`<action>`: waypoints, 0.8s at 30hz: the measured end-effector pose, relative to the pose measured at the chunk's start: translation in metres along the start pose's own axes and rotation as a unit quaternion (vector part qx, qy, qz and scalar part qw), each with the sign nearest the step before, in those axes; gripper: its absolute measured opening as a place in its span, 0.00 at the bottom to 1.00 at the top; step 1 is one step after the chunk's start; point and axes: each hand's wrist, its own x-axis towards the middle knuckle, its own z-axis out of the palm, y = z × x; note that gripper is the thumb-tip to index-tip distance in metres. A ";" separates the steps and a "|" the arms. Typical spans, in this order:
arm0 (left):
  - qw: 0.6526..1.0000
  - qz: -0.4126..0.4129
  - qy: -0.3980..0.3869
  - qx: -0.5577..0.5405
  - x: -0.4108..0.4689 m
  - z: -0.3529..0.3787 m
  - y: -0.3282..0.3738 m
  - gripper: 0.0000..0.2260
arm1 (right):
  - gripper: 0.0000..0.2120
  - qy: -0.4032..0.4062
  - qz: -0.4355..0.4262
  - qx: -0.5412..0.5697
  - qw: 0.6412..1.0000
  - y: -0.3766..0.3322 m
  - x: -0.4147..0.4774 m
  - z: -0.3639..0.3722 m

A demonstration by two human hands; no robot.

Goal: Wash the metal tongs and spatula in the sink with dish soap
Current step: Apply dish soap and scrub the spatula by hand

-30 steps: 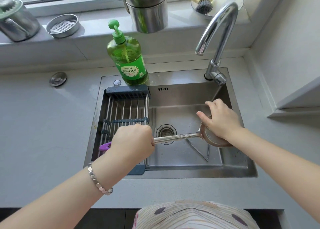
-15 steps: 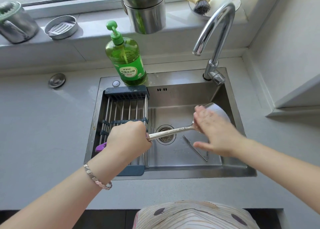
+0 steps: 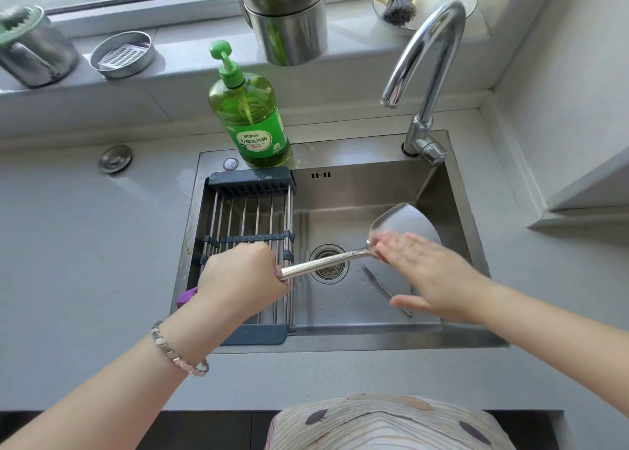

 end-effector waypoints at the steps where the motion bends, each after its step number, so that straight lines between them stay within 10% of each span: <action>1: 1.000 -0.006 -0.013 -0.012 -0.001 0.003 -0.002 0.10 | 0.40 0.022 0.003 0.004 1.000 0.008 0.000 -0.001; 5: 0.990 -0.025 -0.082 -0.113 -0.002 0.018 0.002 0.13 | 0.31 0.057 0.186 0.285 0.939 0.019 0.010 -0.008; 11: 0.974 -0.053 -0.122 -0.185 0.011 0.037 0.022 0.12 | 0.15 0.287 0.500 0.605 0.549 0.011 0.054 -0.006; 16: 0.965 -0.081 -0.136 -0.209 0.042 0.058 0.044 0.12 | 0.06 0.195 0.508 0.759 0.358 -0.008 0.065 0.017; 24: 0.973 -0.084 -0.142 -0.164 0.105 0.116 0.090 0.14 | 0.04 0.066 0.509 0.736 0.441 0.027 0.035 0.081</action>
